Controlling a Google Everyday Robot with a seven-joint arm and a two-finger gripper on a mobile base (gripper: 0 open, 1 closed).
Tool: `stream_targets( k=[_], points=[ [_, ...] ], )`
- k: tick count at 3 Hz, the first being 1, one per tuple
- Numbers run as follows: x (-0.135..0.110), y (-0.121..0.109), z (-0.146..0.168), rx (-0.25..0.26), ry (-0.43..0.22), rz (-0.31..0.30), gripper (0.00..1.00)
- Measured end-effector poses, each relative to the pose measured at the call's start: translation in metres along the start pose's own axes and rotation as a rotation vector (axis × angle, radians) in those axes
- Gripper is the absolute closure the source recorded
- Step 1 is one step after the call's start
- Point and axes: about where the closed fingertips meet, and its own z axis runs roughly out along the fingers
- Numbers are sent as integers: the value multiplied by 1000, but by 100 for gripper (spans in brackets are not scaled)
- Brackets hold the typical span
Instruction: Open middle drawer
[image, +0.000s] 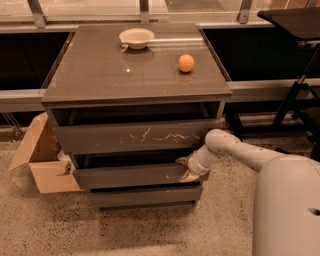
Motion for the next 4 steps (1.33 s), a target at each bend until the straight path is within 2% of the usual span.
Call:
stream_targets(
  k=[1,2,4],
  points=[
    [-4,-2,-7,0,0,0,86],
    [-7,-3,-14,0,0,0,83],
    [-10,-4,-19,0,0,0,37]
  ],
)
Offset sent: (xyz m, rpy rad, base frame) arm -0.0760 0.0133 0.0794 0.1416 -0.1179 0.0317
